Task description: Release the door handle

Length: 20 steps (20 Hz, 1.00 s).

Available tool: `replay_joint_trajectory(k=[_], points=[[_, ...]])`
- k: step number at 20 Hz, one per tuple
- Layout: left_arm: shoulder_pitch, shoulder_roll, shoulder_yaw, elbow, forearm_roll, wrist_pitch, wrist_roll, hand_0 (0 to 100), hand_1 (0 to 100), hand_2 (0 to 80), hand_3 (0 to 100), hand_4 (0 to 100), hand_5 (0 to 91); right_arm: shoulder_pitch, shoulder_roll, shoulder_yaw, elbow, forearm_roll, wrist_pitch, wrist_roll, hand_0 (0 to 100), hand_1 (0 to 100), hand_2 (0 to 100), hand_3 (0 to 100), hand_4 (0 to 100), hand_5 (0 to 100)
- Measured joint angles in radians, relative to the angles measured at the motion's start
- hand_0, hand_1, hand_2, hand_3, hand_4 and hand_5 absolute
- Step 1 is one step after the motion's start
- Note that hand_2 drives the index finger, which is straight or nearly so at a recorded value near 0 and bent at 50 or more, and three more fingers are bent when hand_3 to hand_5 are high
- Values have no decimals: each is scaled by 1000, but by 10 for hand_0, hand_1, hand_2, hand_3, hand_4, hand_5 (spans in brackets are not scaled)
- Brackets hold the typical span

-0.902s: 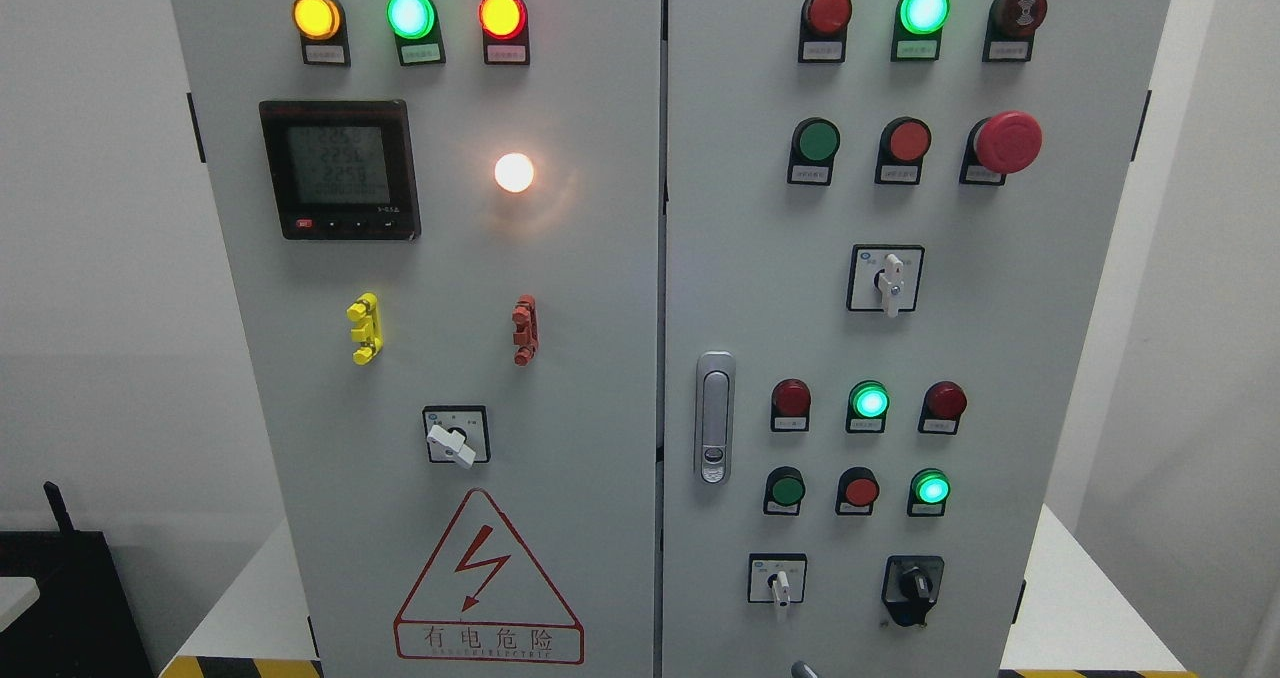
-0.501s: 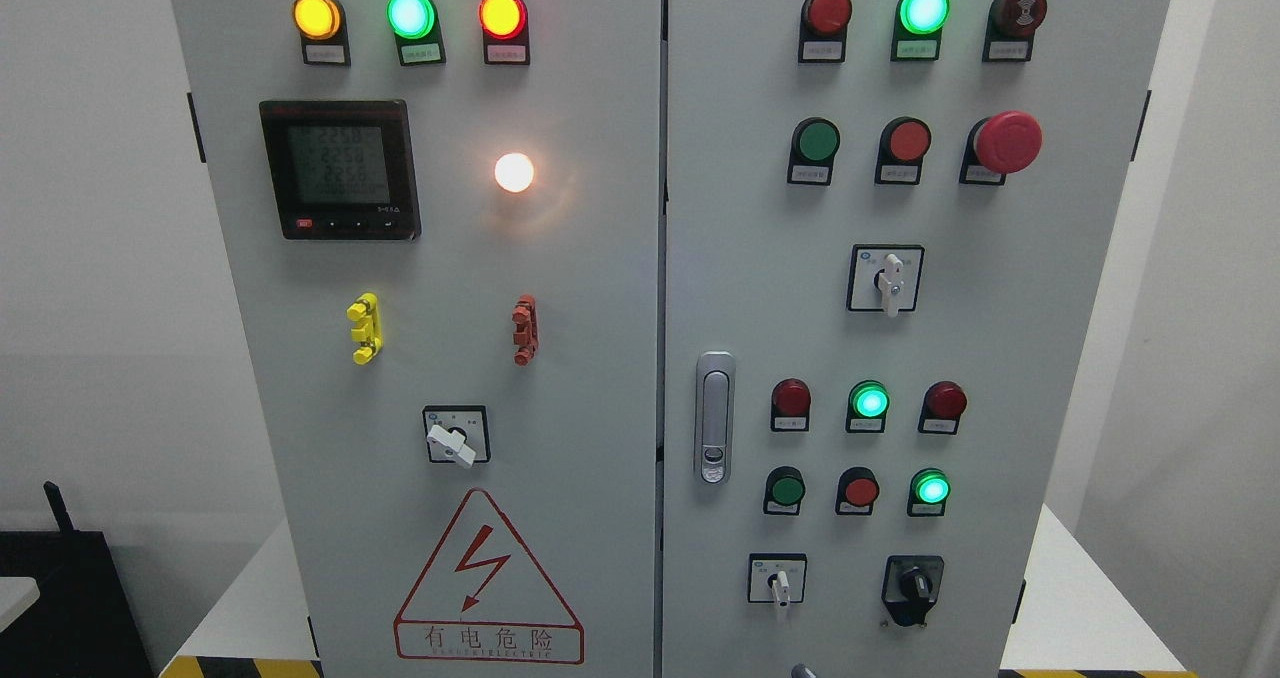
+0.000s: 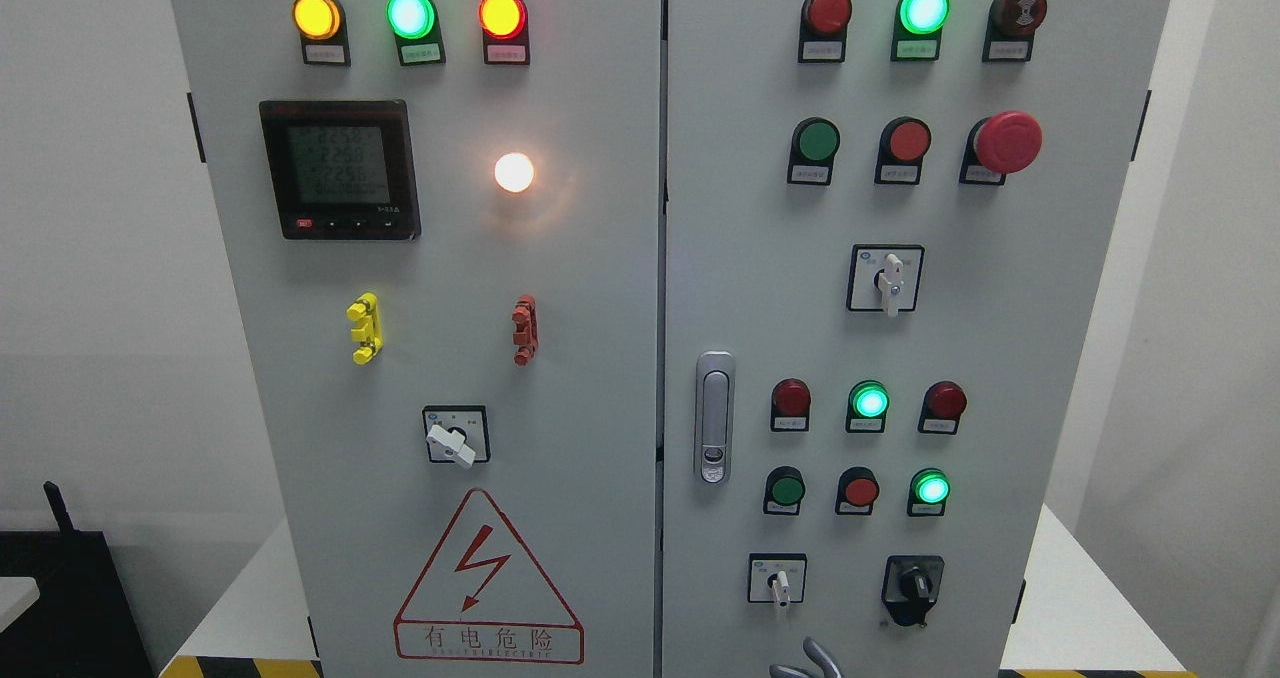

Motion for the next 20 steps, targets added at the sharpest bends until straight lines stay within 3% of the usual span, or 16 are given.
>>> replay_joint_trajectory(k=[3, 6, 12, 20], points=[[0, 0, 0, 0, 0, 0, 0, 120, 389, 0, 0, 0, 0, -22, 0, 9, 4, 236, 15, -91, 336, 481, 0, 973, 890, 944], [0, 0, 0, 0, 0, 0, 0, 120, 389, 0, 0, 0, 0, -64, 1, 23, 14, 433, 35, -137, 309, 486, 0, 1000, 1000, 986], [0, 0, 0, 0, 0, 0, 0, 120, 389, 0, 0, 0, 0, -198, 2, 54, 66, 671, 104, -150, 292, 471, 0, 1000, 1000, 998], [0, 0, 0, 0, 0, 0, 0, 120, 389, 0, 0, 0, 0, -340, 4, 85, 171, 812, 200, -154, 294, 443, 25, 1000, 1000, 999]])
